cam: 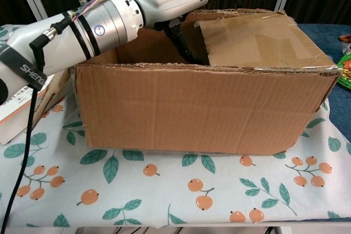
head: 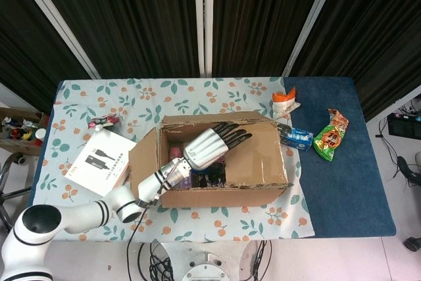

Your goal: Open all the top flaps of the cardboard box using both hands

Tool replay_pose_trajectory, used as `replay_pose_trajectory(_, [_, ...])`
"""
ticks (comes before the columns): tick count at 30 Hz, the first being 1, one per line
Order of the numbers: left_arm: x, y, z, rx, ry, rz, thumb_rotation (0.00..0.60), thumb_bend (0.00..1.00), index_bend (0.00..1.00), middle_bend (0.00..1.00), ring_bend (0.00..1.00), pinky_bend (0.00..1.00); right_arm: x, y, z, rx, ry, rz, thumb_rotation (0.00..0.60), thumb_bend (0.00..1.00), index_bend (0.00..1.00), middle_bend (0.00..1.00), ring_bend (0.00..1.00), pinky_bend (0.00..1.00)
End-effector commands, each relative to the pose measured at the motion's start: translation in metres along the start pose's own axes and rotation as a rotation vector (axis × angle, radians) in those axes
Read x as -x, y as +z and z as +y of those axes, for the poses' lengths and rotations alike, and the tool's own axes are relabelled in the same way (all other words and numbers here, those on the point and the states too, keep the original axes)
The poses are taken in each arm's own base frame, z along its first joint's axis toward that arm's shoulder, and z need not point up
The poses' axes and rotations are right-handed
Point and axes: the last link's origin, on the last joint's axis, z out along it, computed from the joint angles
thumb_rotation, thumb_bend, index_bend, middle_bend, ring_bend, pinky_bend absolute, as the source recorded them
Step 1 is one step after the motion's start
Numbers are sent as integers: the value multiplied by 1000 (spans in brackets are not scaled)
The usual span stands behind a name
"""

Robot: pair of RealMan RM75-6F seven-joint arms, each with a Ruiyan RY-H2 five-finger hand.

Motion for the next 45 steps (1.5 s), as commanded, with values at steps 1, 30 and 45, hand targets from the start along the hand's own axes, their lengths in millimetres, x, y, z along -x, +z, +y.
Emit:
replay_pose_trajectory(1, [0, 8, 2, -9, -21, 0, 600, 0, 52, 125, 109, 207, 0, 0, -1, -3, 3, 2, 600, 179, 0, 0, 0, 0])
replay_pose_trajectory(30, [-77, 75, 12, -86, -124, 142, 600, 0, 51, 122, 109, 208, -10, -5, 3, 18, 39, 49, 600, 179, 0, 0, 0, 0])
replay_pose_trajectory(45, [-94, 126, 70, -150, -268, 155, 600, 0, 25, 103, 109, 206, -16, -12, 14, 37, 80, 82, 600, 179, 0, 0, 0, 0])
